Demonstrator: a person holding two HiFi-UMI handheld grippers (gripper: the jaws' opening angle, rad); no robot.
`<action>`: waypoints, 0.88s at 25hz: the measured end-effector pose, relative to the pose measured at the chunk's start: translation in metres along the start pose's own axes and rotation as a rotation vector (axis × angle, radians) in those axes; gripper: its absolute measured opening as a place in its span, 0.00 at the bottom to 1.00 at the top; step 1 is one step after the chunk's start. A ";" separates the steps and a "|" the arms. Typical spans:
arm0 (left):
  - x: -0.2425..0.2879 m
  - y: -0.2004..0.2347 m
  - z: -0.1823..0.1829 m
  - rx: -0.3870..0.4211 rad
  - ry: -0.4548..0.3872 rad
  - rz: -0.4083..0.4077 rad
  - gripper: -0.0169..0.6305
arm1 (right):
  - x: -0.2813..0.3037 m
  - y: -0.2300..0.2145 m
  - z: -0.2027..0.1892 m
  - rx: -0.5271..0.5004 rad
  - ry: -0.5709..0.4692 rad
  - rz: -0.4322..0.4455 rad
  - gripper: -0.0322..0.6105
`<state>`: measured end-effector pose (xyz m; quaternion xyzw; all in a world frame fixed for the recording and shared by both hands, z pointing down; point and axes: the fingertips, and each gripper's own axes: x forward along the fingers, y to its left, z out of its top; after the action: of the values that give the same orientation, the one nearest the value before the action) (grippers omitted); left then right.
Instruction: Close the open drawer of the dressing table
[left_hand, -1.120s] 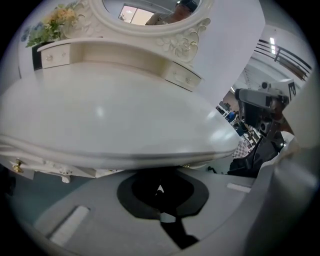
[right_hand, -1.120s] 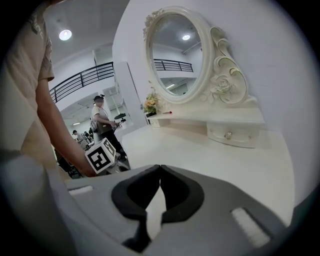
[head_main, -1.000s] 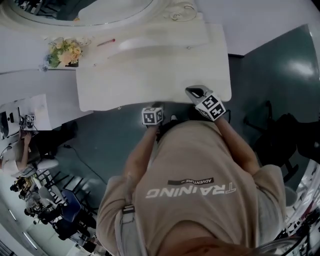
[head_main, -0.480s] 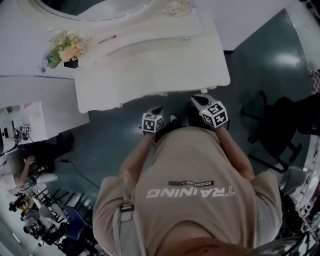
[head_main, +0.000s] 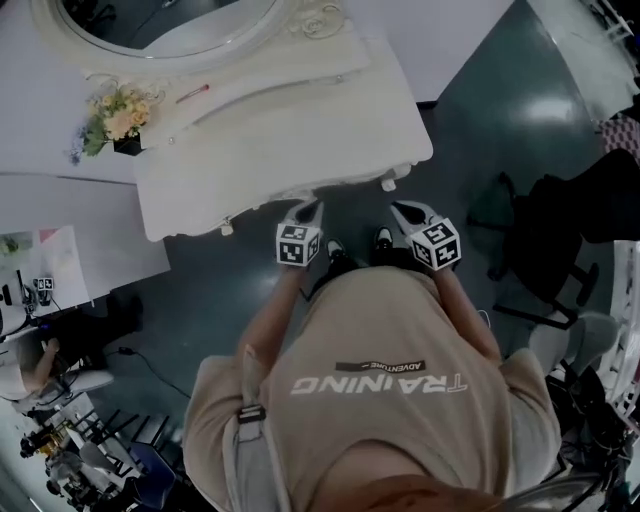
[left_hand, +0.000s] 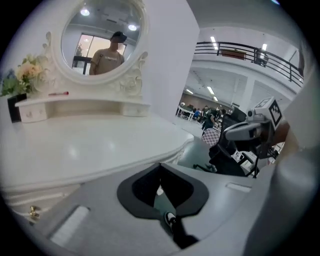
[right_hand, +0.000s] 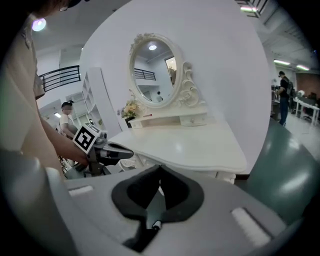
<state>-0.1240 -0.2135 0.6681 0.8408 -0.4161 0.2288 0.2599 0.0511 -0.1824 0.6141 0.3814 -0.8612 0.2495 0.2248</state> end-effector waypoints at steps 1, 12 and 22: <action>-0.003 -0.002 0.015 0.004 -0.030 0.010 0.04 | -0.001 -0.003 0.010 -0.022 -0.020 0.005 0.06; -0.087 -0.016 0.146 0.036 -0.345 0.182 0.04 | -0.042 0.012 0.145 -0.236 -0.295 0.115 0.06; -0.151 -0.010 0.269 0.240 -0.574 0.244 0.04 | -0.090 0.014 0.224 -0.359 -0.532 0.016 0.06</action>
<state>-0.1536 -0.2898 0.3704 0.8395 -0.5402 0.0596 0.0020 0.0509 -0.2599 0.3852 0.3805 -0.9232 -0.0134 0.0534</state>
